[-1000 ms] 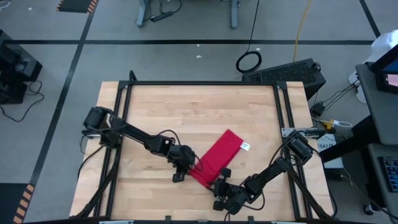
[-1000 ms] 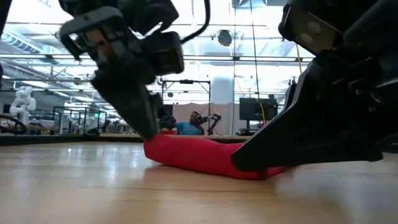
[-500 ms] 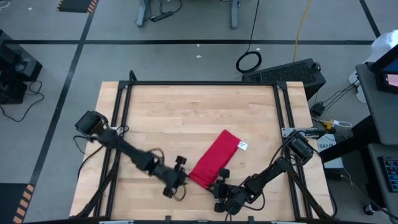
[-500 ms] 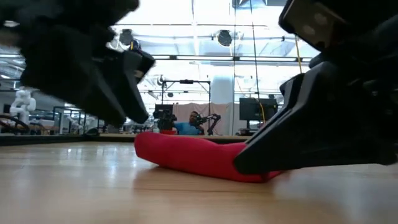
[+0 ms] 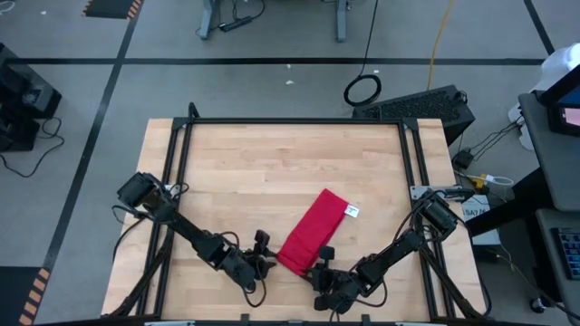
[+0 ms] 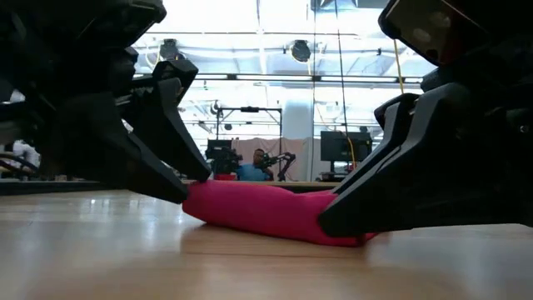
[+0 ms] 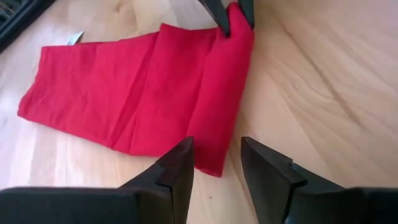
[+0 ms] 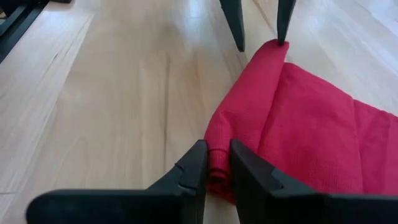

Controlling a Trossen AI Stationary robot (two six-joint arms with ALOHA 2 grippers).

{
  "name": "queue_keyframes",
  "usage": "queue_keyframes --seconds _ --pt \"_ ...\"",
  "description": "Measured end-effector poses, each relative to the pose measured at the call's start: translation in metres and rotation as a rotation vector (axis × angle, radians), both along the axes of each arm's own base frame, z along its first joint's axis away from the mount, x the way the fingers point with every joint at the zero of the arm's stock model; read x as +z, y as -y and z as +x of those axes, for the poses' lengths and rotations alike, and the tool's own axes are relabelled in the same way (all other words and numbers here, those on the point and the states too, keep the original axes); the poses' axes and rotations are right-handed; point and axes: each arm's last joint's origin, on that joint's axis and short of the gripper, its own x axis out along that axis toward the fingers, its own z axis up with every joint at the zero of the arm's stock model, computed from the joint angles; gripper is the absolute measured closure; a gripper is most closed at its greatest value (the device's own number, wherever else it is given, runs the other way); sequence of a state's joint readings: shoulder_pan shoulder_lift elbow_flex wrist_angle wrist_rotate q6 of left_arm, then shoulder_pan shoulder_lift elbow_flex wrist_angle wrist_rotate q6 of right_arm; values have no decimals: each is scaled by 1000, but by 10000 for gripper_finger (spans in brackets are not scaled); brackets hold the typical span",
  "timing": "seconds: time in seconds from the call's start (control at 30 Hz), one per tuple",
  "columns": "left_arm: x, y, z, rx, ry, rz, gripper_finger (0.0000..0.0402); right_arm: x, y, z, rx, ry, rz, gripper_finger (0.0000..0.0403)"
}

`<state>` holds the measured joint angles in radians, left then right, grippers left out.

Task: Roll towel
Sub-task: Roll the red towel

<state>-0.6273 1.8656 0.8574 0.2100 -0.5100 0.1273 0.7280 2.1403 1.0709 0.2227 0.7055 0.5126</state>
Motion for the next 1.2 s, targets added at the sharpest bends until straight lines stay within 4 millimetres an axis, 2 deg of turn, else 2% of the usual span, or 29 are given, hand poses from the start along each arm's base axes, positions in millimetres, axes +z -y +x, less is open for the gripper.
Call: queue_keyframes --seconds 0.53,0.8,0.9,1.0,1.13,1.2 --pt "-2 -21 14 -87 -68 -12 262 0 0 0 0 3 2 349" --pt "-4 -36 22 -127 -127 -101 267 0 0 0 3 6 2 349" --pt "-5 -43 26 -138 -147 -146 287 1 -1 1 3 11 8 348" --pt "-5 -50 28 -154 -174 -194 325 3 -2 1 18 21 8 341" --pt "-4 -55 32 -154 -194 -262 379 9 -3 0 59 14 -14 310" --pt "-3 -55 33 -145 -202 -292 390 14 -4 -3 69 5 -17 288"
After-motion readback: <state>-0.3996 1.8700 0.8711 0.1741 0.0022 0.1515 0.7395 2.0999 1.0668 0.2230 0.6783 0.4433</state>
